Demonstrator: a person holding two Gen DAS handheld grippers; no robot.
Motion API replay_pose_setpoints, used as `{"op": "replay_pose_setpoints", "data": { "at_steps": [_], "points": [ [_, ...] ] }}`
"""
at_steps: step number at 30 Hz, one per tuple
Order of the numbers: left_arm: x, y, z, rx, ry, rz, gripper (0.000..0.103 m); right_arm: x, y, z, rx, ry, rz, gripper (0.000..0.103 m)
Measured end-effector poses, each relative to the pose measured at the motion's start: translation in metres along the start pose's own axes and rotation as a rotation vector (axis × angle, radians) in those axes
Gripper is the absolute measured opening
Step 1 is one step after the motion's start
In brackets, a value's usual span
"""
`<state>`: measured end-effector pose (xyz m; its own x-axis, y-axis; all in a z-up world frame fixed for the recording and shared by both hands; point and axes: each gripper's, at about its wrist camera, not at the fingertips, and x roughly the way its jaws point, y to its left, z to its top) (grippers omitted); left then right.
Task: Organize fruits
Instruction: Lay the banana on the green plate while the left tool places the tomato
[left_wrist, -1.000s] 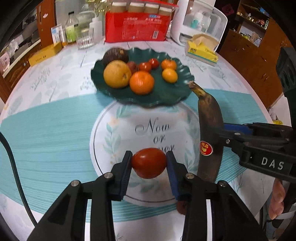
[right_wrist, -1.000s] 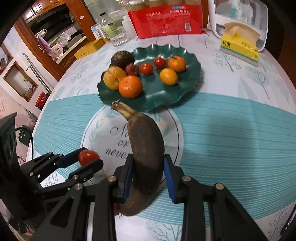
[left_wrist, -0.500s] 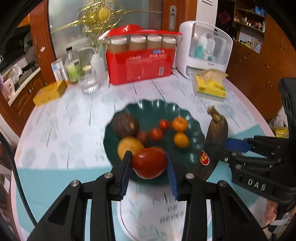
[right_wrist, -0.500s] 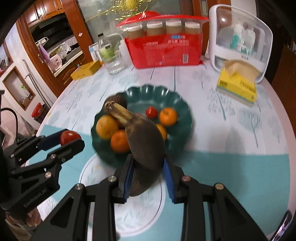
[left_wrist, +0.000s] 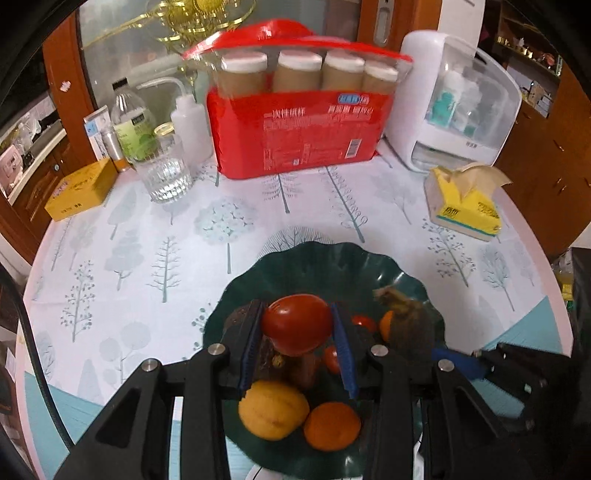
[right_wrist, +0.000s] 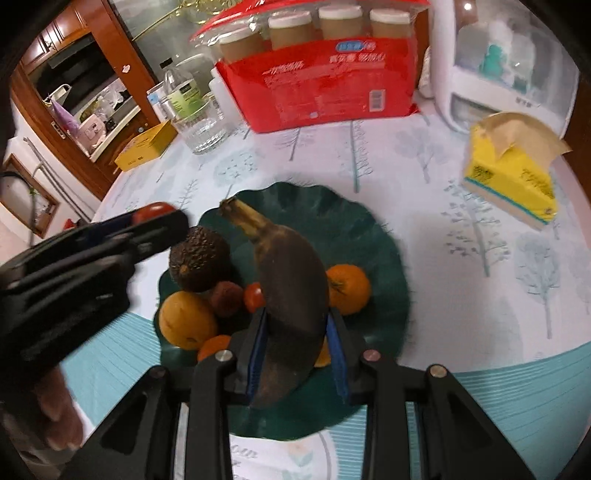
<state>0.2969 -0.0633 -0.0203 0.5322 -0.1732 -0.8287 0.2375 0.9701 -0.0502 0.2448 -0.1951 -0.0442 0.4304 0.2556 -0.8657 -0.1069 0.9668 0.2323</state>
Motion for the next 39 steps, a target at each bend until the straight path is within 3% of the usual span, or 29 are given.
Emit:
{"op": "replay_pose_setpoints", "data": {
  "at_steps": [6,8,10,13,24,39],
  "points": [
    [0.024,-0.003,-0.003,0.003,0.038,0.016,0.036,0.011,0.011,-0.004,-0.045,0.007,0.009,0.035],
    [0.026,-0.004,-0.004,0.005,0.043,0.010,0.038,0.011,0.014,-0.006,-0.068,0.000,-0.019,0.043],
    [0.025,-0.006,-0.005,0.016,0.034,0.023,0.053,0.009,0.015,-0.008,-0.083,-0.007,-0.040,0.046],
    [0.019,-0.007,-0.007,0.018,0.012,0.032,0.065,0.005,0.014,-0.011,-0.102,-0.022,-0.045,0.047],
    [-0.002,-0.004,-0.019,0.013,0.001,0.037,0.078,-0.011,0.008,-0.017,-0.089,-0.055,-0.042,0.047],
    [-0.059,0.002,-0.040,0.022,-0.054,0.035,0.085,-0.041,0.020,-0.027,-0.105,-0.090,-0.062,0.047]
  ]
}}
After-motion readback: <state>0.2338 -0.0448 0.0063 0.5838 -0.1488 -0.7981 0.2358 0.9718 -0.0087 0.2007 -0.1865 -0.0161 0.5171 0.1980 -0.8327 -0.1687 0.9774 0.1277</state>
